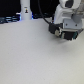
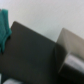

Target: Open the kcup holder, insert the kcup into the holder, and close the kcup holder

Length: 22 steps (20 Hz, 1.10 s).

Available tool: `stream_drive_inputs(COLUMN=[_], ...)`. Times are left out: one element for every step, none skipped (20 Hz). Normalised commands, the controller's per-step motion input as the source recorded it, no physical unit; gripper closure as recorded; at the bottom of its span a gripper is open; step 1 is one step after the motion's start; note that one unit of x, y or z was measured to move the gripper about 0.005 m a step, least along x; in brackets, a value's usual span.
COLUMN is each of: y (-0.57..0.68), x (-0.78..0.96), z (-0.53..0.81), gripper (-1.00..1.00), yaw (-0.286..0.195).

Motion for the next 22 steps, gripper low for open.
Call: stream_drive_inputs(y=[0.6,0.58,0.58,0.57,0.57,0.57,0.57,0.57,0.57,0.56,0.56,0.56,0.56,0.56,0.52,0.52,0.44,0.41,0.42,0.38,0.31,0.25], x=[-0.85,-0.89,-0.9,-0.9,-0.88,-0.83,-0.8,-0.83,-0.81,-0.77,-0.75,-0.71,-0.65,-0.67,-0.68,-0.67,-0.56,-0.54,-0.46,-0.39,-0.35,-0.31], z=[-0.04,-0.12,-0.15,-0.16,-0.16,-0.15,-0.14,-0.14,-0.12,-0.12,-0.12,-0.11,-0.06,-0.03,-0.06,-0.07,-0.05,0.08,0.18,0.18,0.18,0.19], gripper=[-1.0,-1.0,-1.0,-1.0,-1.0,-1.0,-1.0,-1.0,-1.0,-1.0,-1.0,-1.0,-1.0,-1.0,-1.0,-1.0,-1.0,-1.0,-1.0,-1.0,-1.0,-1.0], yaw=[0.019,0.009,0.003,0.002,0.008,0.017,0.022,0.014,0.018,0.018,0.02,0.022,0.033,0.032,0.02,0.028,0.027,-0.002,0.004,-0.001,-0.011,-0.009])
